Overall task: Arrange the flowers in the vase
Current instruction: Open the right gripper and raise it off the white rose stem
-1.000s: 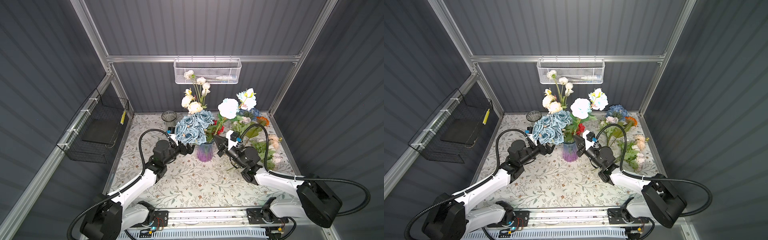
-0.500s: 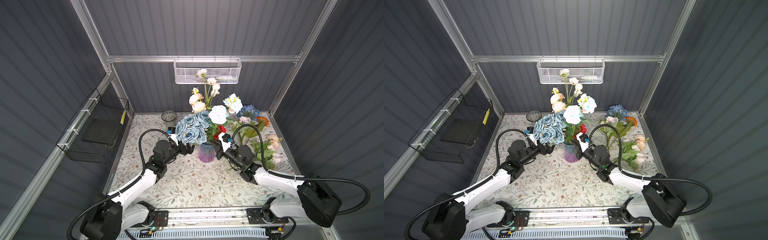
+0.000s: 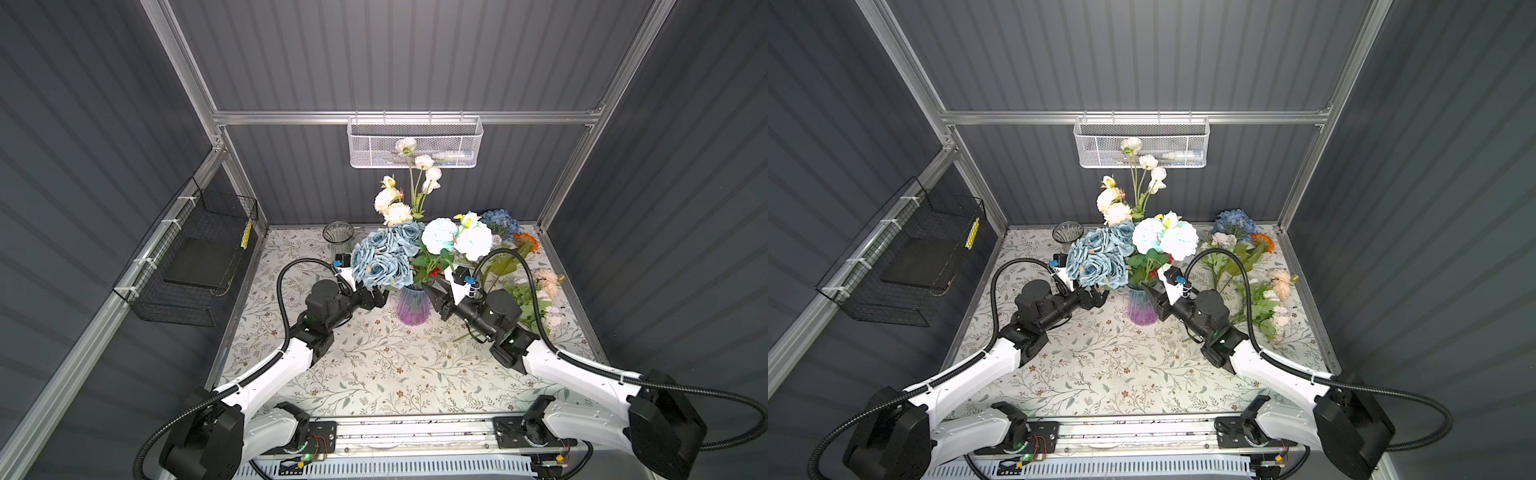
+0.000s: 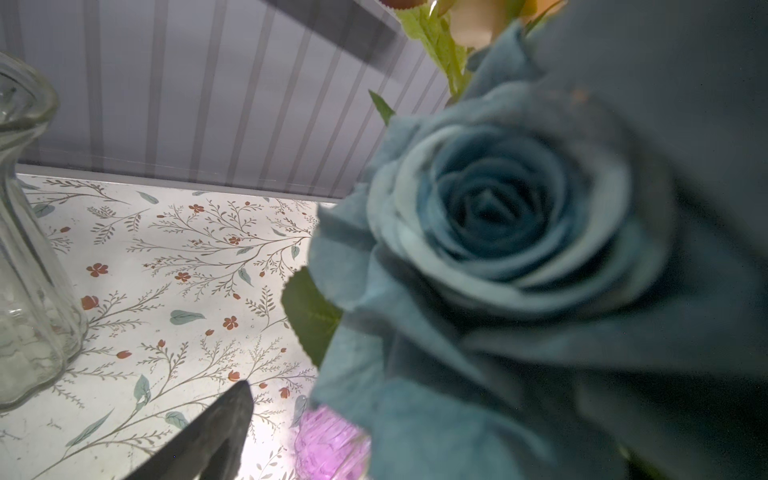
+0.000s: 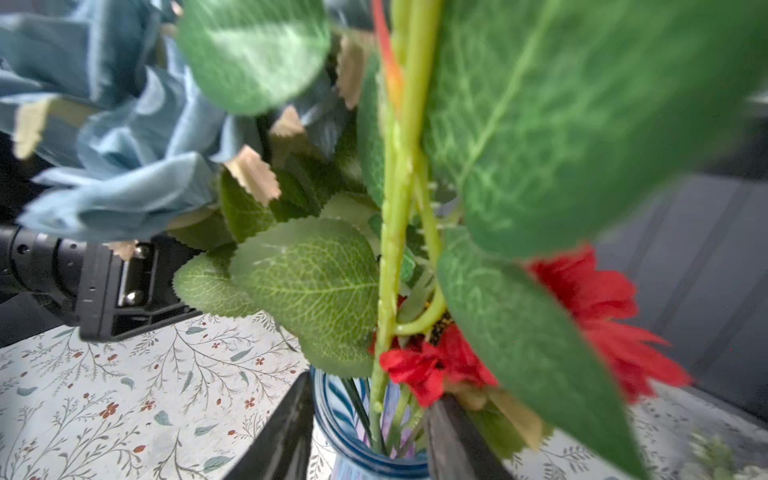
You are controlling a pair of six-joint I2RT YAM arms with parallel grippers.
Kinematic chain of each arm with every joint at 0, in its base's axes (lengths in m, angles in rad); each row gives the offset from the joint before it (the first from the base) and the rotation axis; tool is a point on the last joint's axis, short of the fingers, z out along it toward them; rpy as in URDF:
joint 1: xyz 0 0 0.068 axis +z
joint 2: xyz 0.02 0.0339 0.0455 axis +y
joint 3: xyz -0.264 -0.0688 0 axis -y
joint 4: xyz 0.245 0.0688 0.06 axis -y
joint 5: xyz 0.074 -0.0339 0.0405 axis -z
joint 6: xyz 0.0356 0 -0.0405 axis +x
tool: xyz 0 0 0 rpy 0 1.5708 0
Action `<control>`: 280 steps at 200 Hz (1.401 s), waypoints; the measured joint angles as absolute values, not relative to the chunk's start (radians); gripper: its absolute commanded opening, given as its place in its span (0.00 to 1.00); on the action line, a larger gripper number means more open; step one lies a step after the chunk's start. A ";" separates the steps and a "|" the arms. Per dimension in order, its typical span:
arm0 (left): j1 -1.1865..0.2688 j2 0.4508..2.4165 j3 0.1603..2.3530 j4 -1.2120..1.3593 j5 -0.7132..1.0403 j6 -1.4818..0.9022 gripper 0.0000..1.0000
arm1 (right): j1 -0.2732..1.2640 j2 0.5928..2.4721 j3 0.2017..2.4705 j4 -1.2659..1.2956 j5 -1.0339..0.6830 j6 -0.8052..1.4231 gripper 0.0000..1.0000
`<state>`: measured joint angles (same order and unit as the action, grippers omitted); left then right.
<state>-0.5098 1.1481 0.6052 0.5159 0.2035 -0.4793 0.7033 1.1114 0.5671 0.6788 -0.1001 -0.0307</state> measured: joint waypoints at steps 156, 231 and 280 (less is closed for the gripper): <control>-0.510 1.103 0.605 0.495 0.194 -0.479 0.99 | 0.703 1.170 0.697 0.711 -0.040 -0.142 0.07; -0.510 1.103 0.605 0.487 0.183 -0.475 1.00 | 0.704 1.216 0.701 0.748 -0.062 -0.131 0.06; -0.510 1.104 0.605 0.487 0.183 -0.475 0.99 | 0.705 1.198 0.614 0.758 -0.060 -0.081 0.14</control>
<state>-0.5098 1.1038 0.6052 0.4866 0.1833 -0.4751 0.7048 1.1980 0.6140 0.7582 -0.0605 -0.0807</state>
